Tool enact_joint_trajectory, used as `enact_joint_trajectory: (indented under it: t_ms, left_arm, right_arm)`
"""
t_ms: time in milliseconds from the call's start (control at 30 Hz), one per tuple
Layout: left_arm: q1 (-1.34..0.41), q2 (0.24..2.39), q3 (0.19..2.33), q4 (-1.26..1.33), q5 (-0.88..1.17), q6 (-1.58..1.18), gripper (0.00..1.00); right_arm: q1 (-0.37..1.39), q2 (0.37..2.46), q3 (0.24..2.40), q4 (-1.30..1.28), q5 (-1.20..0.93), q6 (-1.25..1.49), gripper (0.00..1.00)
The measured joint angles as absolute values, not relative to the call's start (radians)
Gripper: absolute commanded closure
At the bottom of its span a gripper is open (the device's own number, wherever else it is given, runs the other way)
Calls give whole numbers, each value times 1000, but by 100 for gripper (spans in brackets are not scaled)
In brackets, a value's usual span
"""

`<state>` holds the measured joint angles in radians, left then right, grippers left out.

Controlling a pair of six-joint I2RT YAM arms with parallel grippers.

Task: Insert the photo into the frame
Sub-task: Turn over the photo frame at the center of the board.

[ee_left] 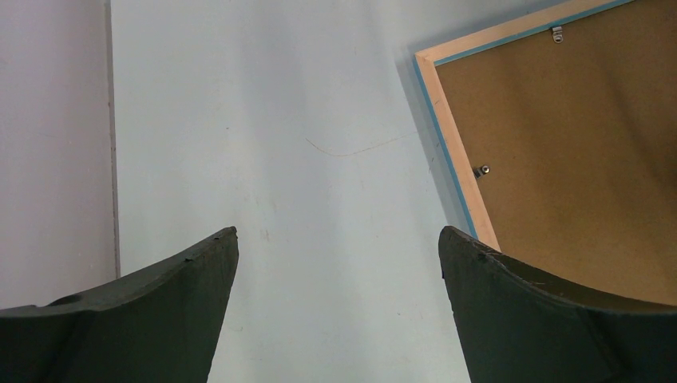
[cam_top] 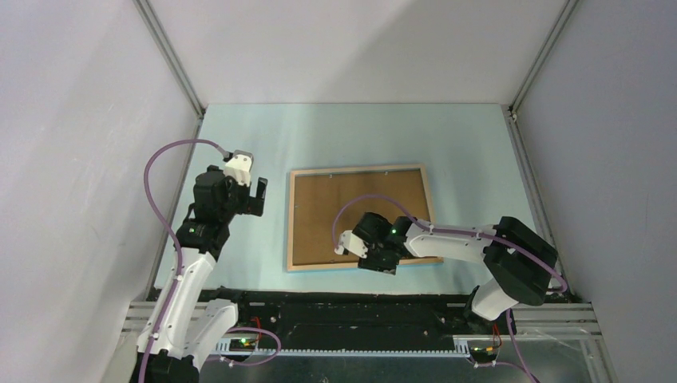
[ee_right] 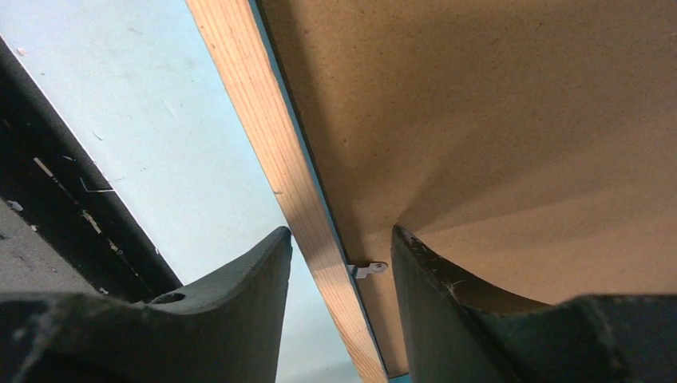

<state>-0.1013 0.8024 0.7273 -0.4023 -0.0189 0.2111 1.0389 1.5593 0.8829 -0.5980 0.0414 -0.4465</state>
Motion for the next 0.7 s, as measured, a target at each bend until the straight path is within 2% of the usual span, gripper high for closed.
enact_joint_trajectory:
  t_ms: [267, 633, 700]
  left_arm:
    - [-101, 803, 727, -402, -19, 211, 0]
    - [-101, 803, 727, -402, -19, 212, 0]
    - [-101, 803, 727, -403, -19, 214, 0]
  right_arm:
    - [1045, 1561, 883, -597, 54, -448, 65]
    - [1056, 1572, 902, -631, 38, -467, 100]
    - [1056, 1577, 908, -638, 37, -469, 100]
